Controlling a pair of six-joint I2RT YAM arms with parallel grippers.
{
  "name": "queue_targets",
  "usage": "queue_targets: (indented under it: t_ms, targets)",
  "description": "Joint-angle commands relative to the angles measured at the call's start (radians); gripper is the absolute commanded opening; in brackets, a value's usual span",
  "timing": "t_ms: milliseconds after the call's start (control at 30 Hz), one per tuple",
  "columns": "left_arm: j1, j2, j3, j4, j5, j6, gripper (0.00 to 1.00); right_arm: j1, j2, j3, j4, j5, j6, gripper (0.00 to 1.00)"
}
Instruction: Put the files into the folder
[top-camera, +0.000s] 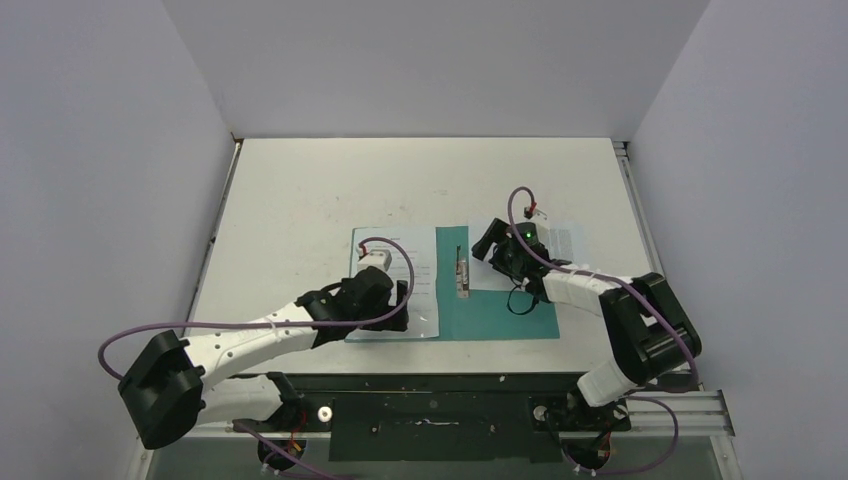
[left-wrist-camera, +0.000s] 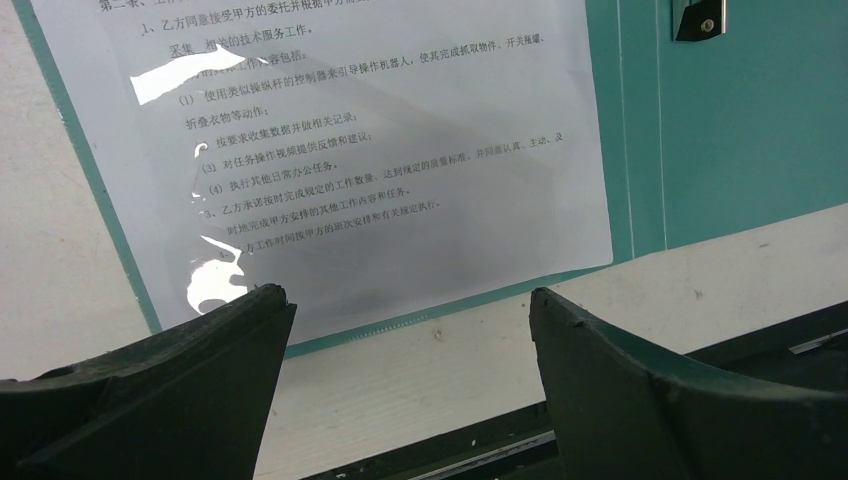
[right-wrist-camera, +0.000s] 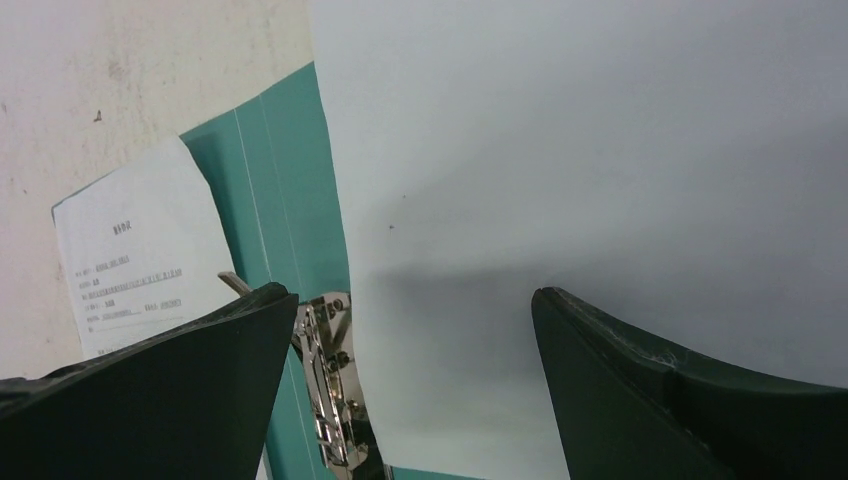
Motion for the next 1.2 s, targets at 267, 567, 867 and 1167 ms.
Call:
queue_targets:
  t_ms: [267,567,867,1167]
  targets:
    - [-0.008,0.069,0.003,0.098,0.016,-0.02,0.88,0.006,-0.203,-0.11,-0.069,-0.071,-0.09,0.91]
    - [-0.009,0.067,0.002,0.098,0.012,-0.019,0.89,0.005,-0.346,-0.14,-0.195,0.03,-0.127,0.92]
    - [-0.009,0.07,-0.002,0.121,0.023,-0.012,0.89,-0.03,-0.492,-0.113,-0.468,0.408,-0.031,0.95]
    - [-0.014,0.096,0.087,0.106,0.039,0.029,0.89,-0.204,-0.458,-0.171,-0.407,0.293,0.078,0.91]
